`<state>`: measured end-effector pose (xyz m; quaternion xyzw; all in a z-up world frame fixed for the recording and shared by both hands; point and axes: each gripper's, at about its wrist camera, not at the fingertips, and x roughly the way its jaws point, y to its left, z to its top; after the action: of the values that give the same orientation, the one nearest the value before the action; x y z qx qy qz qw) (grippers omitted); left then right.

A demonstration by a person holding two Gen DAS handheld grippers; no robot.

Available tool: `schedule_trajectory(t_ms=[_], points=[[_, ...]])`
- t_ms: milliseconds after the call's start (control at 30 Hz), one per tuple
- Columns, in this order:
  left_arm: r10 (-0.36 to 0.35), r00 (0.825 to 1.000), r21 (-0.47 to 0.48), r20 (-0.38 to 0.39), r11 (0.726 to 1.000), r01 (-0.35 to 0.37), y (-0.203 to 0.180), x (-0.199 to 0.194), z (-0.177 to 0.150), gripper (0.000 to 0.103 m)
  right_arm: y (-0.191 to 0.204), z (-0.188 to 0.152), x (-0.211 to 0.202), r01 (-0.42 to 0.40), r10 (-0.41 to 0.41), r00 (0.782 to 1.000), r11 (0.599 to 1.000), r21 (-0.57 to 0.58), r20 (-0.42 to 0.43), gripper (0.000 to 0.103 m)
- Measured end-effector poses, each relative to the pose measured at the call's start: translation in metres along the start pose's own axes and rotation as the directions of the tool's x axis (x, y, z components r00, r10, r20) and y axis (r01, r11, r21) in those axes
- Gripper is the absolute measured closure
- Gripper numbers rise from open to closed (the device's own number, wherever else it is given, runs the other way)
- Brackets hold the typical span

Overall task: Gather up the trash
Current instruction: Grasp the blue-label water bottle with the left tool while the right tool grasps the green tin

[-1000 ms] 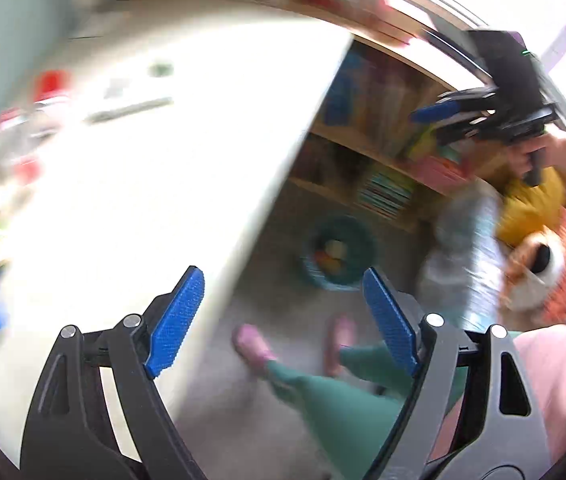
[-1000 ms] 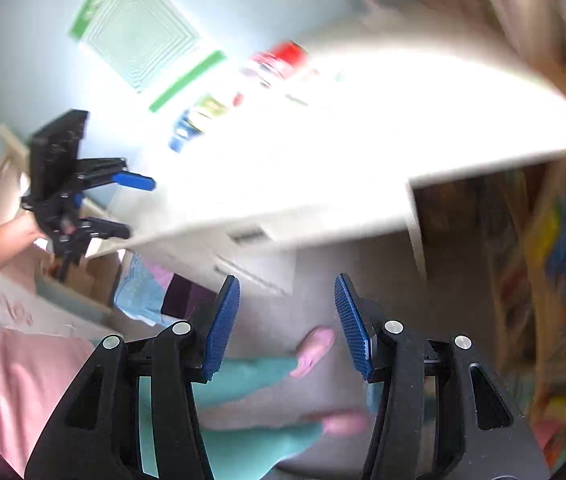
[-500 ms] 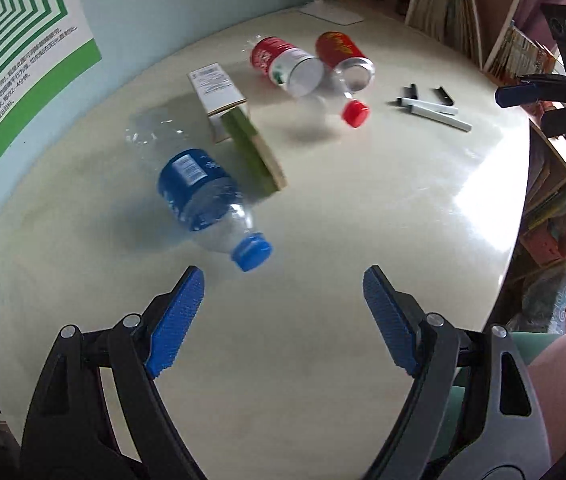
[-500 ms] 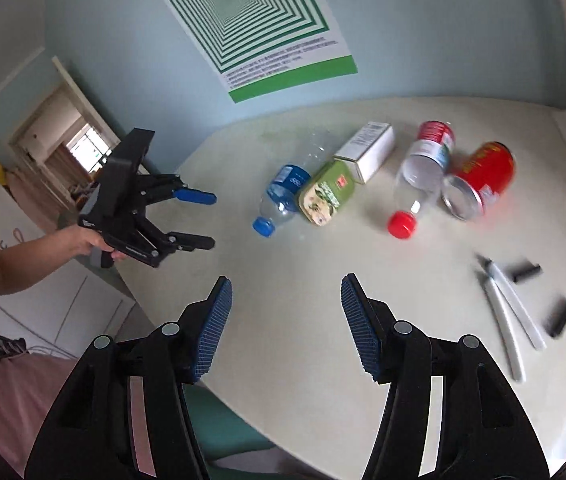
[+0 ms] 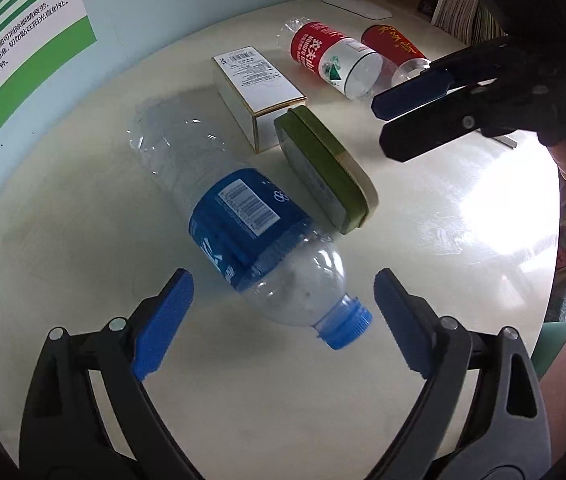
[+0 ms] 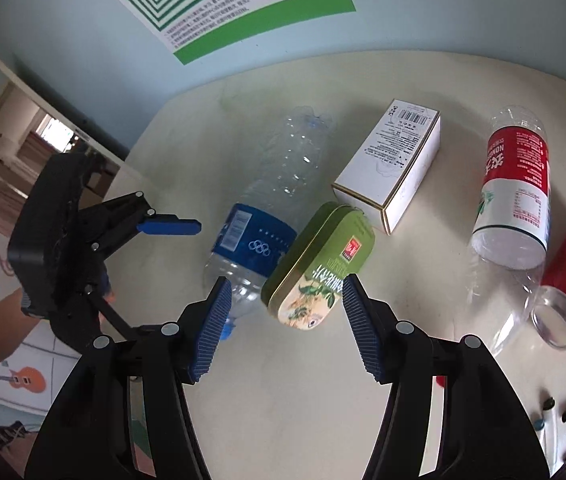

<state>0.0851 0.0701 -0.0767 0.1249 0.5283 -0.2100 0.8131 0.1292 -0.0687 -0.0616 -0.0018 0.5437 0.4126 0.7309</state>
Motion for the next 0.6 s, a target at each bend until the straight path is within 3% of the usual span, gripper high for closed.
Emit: schedule_trajectory(t_ms=[100, 333, 433, 533, 600], points=[[-0.013, 1.000, -0.035, -0.019, 0.999, 0.012, 0.014, 0.014, 0.007, 0.014, -0.006, 0.014, 0.021, 0.011, -0.009, 0.999, 0.999, 0.042, -0.036, 0.044], [-0.038, 0.999, -0.069, -0.029, 0.997, 0.036, 0.029, 0.026, 0.017, 0.016, -0.008, 0.026, 0.054, 0.108, -0.107, 0.989, 0.994, 0.009, -0.100, 0.045], [-0.079, 0.996, -0.101, -0.043, 0.992, 0.074, 0.037, 0.030, 0.015, 0.033, -0.015, 0.026, 0.053, 0.084, -0.080, 0.990, 0.996, 0.025, -0.119, 0.052], [-0.086, 0.995, -0.115, -0.047, 0.990, 0.080, 0.043, 0.033, 0.013, 0.036, -0.019, 0.024, 0.045, 0.066, -0.061, 0.989, 0.997, 0.030, -0.137, 0.062], [-0.076, 0.995, -0.131, -0.061, 0.989, 0.067, 0.044, 0.034, 0.013, 0.032, -0.020, 0.022, 0.041, 0.068, -0.063, 0.987, 0.997, 0.029, -0.145, 0.066]])
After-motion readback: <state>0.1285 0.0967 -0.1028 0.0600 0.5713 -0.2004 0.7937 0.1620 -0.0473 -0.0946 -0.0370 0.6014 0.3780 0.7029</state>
